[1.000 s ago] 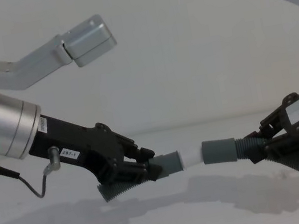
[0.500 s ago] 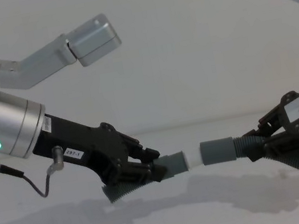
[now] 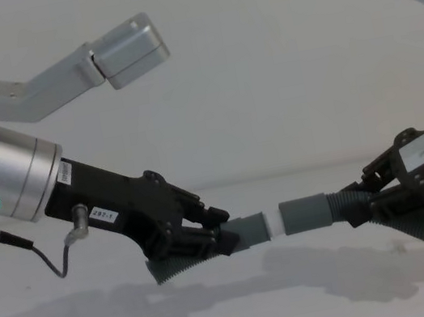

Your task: Use both hands to pick up one end of the pipe from the table, align the ends, and insert them.

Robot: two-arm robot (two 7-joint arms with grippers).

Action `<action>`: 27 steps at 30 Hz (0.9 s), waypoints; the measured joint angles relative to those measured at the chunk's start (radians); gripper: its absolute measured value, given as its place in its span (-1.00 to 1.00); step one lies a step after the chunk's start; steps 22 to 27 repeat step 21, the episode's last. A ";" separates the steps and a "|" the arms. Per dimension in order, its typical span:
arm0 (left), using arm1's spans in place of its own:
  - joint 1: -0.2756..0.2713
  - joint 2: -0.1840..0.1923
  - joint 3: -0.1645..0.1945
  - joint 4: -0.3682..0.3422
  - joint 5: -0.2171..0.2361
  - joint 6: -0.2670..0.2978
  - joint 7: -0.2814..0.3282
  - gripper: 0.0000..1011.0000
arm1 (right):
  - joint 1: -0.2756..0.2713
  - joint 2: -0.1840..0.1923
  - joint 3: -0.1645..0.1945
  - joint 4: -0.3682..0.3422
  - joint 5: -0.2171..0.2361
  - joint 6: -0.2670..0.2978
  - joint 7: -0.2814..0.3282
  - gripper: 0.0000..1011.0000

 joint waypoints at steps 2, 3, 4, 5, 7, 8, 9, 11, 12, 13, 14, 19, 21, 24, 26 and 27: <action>0.000 0.001 0.001 -0.002 -0.002 0.000 0.000 -0.34 | 0.001 -0.001 -0.001 0.001 0.001 -0.001 0.002 -0.48; 0.000 0.002 0.001 -0.003 -0.003 -0.001 0.000 -0.34 | 0.001 -0.001 -0.001 0.001 0.001 -0.001 0.002 -0.48; 0.000 0.003 0.001 -0.004 -0.003 -0.001 0.000 -0.34 | 0.001 -0.001 -0.001 0.001 0.002 -0.001 0.002 -0.48; 0.000 0.003 0.001 -0.004 -0.004 -0.001 0.000 -0.34 | 0.002 -0.002 -0.002 0.002 0.002 -0.002 0.003 -0.48; 0.000 0.003 0.001 -0.005 -0.005 -0.001 0.000 -0.34 | 0.002 -0.002 -0.002 0.002 0.002 -0.002 0.003 -0.48; 0.000 0.004 0.001 -0.006 -0.005 -0.001 0.000 -0.34 | 0.002 -0.002 -0.002 0.002 0.002 -0.002 0.003 -0.48; 0.000 0.004 0.001 -0.006 -0.006 -0.001 0.000 -0.34 | 0.002 -0.003 -0.003 0.003 0.003 -0.003 0.004 -0.48; 0.000 0.005 0.002 -0.007 -0.007 -0.001 0.000 -0.34 | 0.003 -0.003 -0.003 0.003 0.003 -0.003 0.004 -0.48; 0.000 0.005 0.002 -0.007 -0.007 -0.001 0.000 -0.34 | 0.003 -0.003 -0.003 0.003 0.003 -0.003 0.004 -0.48; 0.000 0.006 0.002 -0.007 -0.007 -0.001 0.000 -0.34 | 0.003 -0.003 -0.003 0.003 0.003 -0.003 0.004 -0.48; 0.000 0.006 0.002 -0.008 -0.007 -0.002 0.000 -0.34 | 0.003 -0.003 -0.003 0.004 0.004 -0.003 0.005 -0.48; 0.001 0.007 0.002 -0.009 -0.008 -0.002 0.000 -0.34 | 0.003 -0.004 -0.004 0.004 0.004 -0.003 0.005 -0.48; 0.001 0.007 0.002 -0.009 -0.009 -0.002 0.000 -0.34 | 0.003 -0.004 -0.004 0.004 0.005 -0.004 0.005 -0.48; 0.001 0.007 0.002 -0.009 -0.009 -0.002 0.000 -0.34 | 0.003 -0.004 -0.004 0.004 0.005 -0.004 0.005 -0.48; 0.001 0.007 0.002 -0.009 -0.009 -0.002 0.000 -0.34 | 0.003 -0.004 -0.004 0.004 0.005 -0.004 0.005 -0.48; 0.001 0.007 0.002 -0.009 -0.009 -0.002 0.000 -0.34 | 0.003 -0.004 -0.004 0.004 0.005 -0.004 0.005 -0.48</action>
